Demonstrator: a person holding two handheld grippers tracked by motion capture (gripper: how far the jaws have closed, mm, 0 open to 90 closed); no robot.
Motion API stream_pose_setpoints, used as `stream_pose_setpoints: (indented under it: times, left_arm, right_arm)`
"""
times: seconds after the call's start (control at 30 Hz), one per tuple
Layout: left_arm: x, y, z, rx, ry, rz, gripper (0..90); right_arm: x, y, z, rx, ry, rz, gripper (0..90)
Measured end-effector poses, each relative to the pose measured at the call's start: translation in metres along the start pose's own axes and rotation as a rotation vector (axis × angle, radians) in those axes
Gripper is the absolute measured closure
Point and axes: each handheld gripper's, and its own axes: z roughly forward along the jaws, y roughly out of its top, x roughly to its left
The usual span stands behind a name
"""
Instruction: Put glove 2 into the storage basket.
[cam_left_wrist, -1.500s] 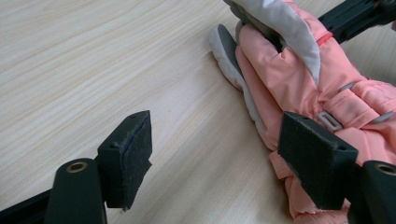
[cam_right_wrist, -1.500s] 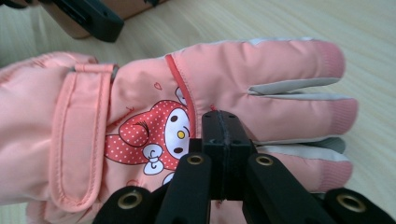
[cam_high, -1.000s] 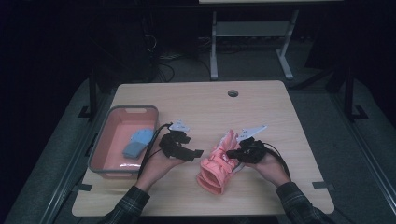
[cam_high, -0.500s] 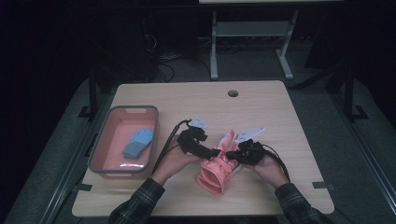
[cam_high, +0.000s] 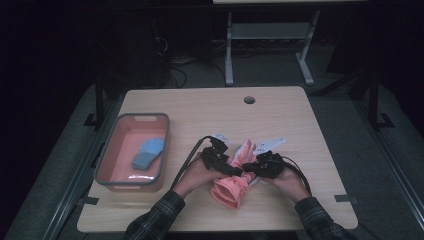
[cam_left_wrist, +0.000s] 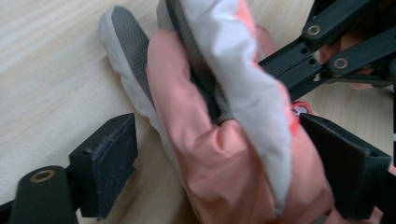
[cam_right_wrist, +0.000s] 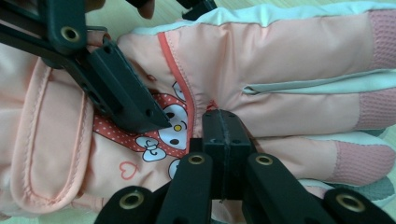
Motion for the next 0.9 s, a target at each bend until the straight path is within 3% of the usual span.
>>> stream_pose_setpoints:
  times: [0.33, 0.53, 0.63, 0.77, 0.9]
  left_arm:
    - [0.008, -0.003, 0.010, 0.030, -0.106, -0.046, 12.9]
    - [0.010, -0.002, 0.013, 0.024, -0.162, -0.037, 13.7]
    - [0.010, -0.001, 0.015, 0.026, -0.194, -0.055, 14.2]
    - [0.008, 0.000, 0.016, 0.041, -0.194, -0.061, 15.6]
    - [0.011, -0.001, 0.014, 0.043, -0.175, -0.052, 26.8]
  right_arm:
    - [0.000, -0.002, 0.000, -0.003, 0.013, 0.006, 90.0]
    - [-0.001, -0.002, 0.001, -0.004, 0.020, 0.000, 90.0]
    - [-0.002, -0.002, 0.001, -0.006, 0.025, 0.001, 90.0]
    - [-0.002, -0.002, 0.001, -0.006, 0.029, 0.001, 90.0]
    - [-0.003, -0.001, 0.002, -0.011, 0.033, 0.005, 90.0]
